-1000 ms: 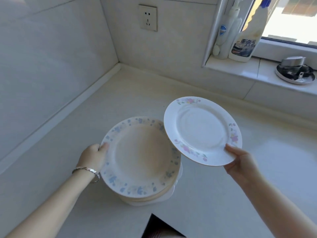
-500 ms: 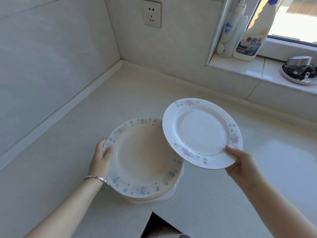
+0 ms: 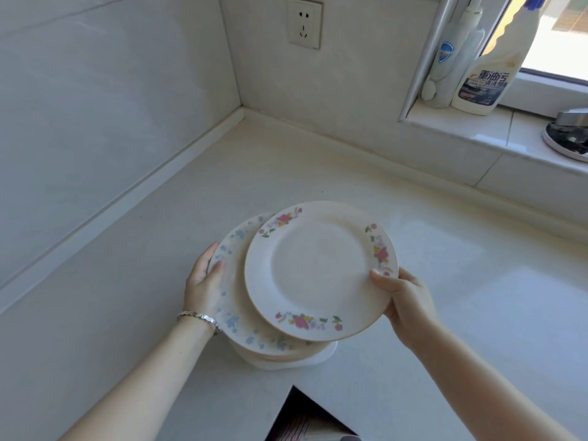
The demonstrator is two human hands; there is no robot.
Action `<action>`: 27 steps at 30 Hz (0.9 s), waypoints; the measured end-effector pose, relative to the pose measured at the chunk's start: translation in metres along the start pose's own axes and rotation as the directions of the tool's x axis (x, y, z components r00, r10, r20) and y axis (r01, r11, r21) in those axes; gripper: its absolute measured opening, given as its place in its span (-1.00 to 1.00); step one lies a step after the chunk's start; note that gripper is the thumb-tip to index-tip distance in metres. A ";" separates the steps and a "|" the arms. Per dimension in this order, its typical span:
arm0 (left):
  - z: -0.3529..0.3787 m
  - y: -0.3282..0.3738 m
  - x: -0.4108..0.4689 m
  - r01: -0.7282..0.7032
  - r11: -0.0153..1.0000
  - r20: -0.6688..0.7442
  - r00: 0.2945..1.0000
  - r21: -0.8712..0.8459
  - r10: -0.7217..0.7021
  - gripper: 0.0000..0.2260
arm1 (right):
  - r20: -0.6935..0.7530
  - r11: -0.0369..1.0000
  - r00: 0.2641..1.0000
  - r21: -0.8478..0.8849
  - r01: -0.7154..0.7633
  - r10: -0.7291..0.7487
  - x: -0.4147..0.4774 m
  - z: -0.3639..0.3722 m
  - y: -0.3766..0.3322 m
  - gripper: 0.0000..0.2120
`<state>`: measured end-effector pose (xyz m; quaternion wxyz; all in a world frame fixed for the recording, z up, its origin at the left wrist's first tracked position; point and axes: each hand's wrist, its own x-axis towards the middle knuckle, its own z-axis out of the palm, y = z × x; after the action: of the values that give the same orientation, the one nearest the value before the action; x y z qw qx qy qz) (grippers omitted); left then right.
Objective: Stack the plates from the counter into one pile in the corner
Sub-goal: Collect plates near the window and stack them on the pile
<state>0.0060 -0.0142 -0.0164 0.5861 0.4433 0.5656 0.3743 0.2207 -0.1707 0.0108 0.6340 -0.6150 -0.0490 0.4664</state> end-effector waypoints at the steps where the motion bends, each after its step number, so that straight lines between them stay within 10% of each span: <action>1: 0.000 0.000 0.000 0.000 1.000 0.004 1.000 -0.008 0.000 -0.62 | -0.002 1.000 1.000 -0.015 0.009 -0.009 -0.001 0.004 0.001 -0.85; 10: 0.000 -0.004 0.003 -0.013 0.999 0.016 1.000 -0.032 0.014 -0.63 | -0.132 0.893 0.936 -0.368 0.259 -0.326 -0.002 0.014 0.014 -0.85; 27: -0.008 -0.009 0.015 0.015 0.999 0.037 0.999 -0.046 -0.013 -0.63 | 0.029 0.834 0.965 -0.497 0.240 -0.260 0.029 0.048 0.024 -0.44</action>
<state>-0.0013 -0.0027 -0.0297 0.6091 0.4322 0.5491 0.3751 0.1931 -0.1211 -0.0126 0.5107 -0.7547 -0.2343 0.3387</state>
